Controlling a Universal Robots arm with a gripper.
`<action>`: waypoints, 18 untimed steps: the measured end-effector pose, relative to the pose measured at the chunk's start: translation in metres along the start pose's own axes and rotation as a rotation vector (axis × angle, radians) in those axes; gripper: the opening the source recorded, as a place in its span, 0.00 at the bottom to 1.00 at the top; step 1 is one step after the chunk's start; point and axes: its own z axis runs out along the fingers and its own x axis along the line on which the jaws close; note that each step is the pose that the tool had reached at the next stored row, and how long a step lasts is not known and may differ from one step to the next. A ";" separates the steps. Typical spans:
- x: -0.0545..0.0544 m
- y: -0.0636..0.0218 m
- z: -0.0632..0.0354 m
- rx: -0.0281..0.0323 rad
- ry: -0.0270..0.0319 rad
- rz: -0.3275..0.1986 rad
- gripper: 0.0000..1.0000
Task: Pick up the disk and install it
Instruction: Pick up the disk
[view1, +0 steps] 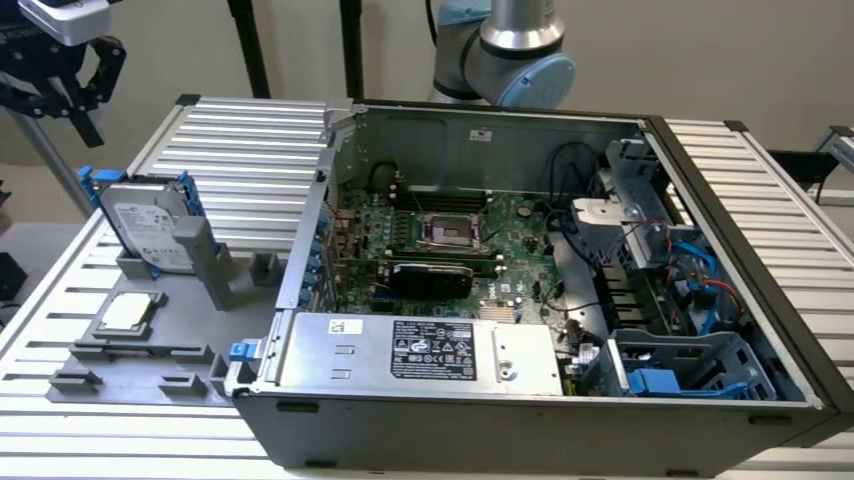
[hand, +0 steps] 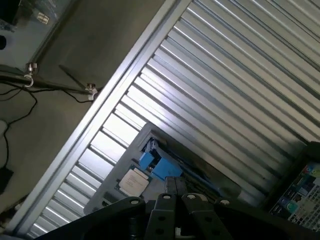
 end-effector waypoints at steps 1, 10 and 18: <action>0.000 0.0000 0.0001 -0.0004 -0.0001 -0.018 0.11; 0.000 0.0000 0.0015 -0.0051 0.0005 -0.183 0.11; 0.000 0.0000 0.0033 -0.0155 0.0084 -0.326 0.11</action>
